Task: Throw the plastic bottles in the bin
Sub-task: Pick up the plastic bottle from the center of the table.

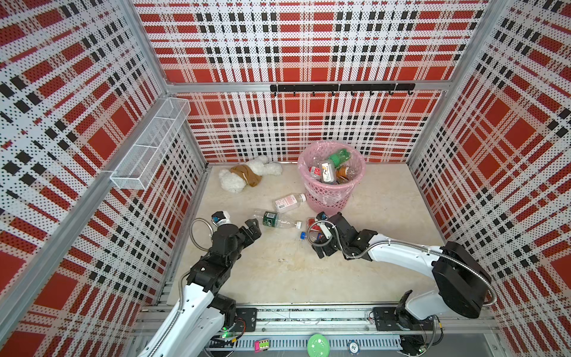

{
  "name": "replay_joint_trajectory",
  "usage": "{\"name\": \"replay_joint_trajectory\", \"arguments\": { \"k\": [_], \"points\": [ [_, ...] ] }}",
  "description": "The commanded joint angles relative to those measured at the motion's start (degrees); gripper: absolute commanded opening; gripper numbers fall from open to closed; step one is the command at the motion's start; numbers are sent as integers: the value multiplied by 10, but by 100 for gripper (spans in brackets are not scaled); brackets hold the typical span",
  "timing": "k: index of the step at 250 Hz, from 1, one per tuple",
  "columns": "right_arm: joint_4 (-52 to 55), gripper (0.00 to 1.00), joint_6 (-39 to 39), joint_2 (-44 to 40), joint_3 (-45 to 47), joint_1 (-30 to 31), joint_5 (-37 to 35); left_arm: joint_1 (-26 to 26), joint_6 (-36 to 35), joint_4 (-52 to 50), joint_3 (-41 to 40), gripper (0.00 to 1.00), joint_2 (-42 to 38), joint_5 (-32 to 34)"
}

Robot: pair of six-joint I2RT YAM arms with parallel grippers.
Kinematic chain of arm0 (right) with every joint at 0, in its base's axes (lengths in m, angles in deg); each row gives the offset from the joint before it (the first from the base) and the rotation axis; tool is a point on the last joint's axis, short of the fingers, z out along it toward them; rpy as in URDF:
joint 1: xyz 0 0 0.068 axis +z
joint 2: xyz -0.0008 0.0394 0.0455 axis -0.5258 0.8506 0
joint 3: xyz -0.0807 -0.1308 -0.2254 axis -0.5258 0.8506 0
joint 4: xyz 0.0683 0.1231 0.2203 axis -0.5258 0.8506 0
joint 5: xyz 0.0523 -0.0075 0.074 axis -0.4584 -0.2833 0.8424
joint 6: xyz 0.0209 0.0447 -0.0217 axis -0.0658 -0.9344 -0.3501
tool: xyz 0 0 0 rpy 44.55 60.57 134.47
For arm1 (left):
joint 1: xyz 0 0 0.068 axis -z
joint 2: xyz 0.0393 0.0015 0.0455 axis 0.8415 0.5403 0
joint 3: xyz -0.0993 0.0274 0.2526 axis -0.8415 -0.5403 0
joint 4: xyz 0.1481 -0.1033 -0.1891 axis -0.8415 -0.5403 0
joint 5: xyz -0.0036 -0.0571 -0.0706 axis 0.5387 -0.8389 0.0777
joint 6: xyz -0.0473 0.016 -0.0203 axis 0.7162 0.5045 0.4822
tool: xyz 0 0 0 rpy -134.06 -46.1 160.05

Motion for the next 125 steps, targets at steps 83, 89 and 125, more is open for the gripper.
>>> {"name": "replay_joint_trajectory", "arguments": {
  "k": [83,89,125],
  "points": [
    [-25,100,14,66,-35,7,-44,-22,3,-9,-9,99,-9,-16],
    [-25,100,13,71,-35,6,-43,-23,3,-10,-9,99,-10,-16],
    [-53,88,8,86,-27,15,-35,-25,3,-11,-9,99,-8,-17]
  ]
}}
